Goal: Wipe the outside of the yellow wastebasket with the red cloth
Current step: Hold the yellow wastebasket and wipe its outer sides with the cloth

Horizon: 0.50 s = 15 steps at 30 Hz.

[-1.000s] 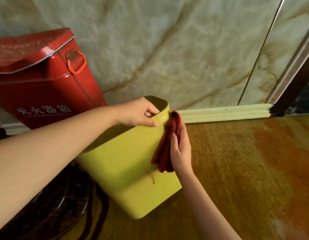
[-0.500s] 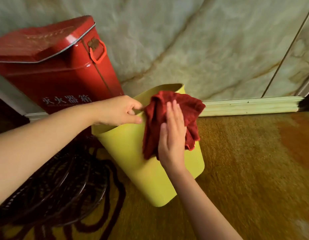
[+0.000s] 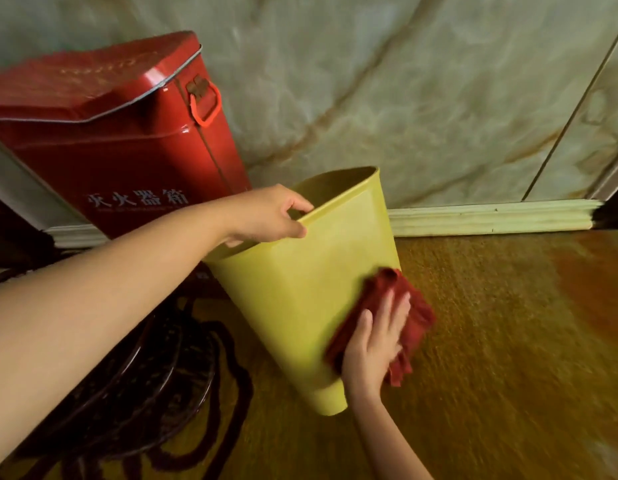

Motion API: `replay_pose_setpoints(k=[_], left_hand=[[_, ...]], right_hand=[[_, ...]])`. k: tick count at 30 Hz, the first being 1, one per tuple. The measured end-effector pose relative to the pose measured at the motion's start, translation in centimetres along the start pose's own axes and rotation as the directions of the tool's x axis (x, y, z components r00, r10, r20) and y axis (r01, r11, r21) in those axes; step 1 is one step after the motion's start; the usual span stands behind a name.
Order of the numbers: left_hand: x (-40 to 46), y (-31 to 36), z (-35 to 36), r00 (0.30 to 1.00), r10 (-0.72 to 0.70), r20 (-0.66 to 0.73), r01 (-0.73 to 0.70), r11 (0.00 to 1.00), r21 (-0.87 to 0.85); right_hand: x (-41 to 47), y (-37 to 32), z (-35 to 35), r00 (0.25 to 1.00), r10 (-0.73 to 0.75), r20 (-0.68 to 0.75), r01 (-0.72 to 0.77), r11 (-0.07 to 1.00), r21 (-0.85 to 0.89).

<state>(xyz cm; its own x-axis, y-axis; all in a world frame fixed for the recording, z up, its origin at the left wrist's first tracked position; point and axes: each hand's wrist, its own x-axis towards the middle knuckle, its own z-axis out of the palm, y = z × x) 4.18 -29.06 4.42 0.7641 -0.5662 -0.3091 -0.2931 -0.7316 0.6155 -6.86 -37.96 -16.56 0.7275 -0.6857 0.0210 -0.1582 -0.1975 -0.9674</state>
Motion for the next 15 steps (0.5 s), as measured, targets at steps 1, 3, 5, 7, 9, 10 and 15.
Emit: replay_pose_setpoints(k=[1,3,5,7,9,10,15], left_hand=[[0.1,0.1,0.1,1.000,0.000,0.018,0.000,1.000,-0.019],[0.6,0.3,0.1,0.999,0.016,0.033,-0.015,1.000,-0.012],[0.8,0.4,-0.2,0.999,0.037,0.017,-0.037,0.999,-0.020],[0.4,-0.6,-1.1,0.998,0.031,0.053,-0.026,0.995,-0.097],[-1.5,-2.7,-2.7,0.989,0.028,0.144,-0.019,0.998,-0.060],[-2.8,-4.1,-3.6,0.987,0.020,0.162,-0.035,0.995,0.094],[-7.2,-7.8,-4.1,0.994,0.062,0.091,-0.098,0.874,0.476]], right_hand=[[0.0,-1.8,0.5,0.991,-0.133,0.030,0.133,0.991,-0.011],[0.9,-4.6,1.3,0.924,-0.372,0.094,0.378,0.924,-0.058],[2.9,-6.2,1.6,0.884,-0.448,0.135,0.462,0.879,-0.113],[4.6,-6.3,1.3,0.880,-0.447,0.163,0.467,0.876,-0.118],[5.9,-5.8,0.9,0.886,-0.426,0.182,0.449,0.886,-0.112],[6.5,-5.3,0.6,0.896,-0.403,0.185,0.428,0.896,-0.121],[6.7,-3.2,-0.4,0.955,-0.231,0.187,0.256,0.959,-0.120]])
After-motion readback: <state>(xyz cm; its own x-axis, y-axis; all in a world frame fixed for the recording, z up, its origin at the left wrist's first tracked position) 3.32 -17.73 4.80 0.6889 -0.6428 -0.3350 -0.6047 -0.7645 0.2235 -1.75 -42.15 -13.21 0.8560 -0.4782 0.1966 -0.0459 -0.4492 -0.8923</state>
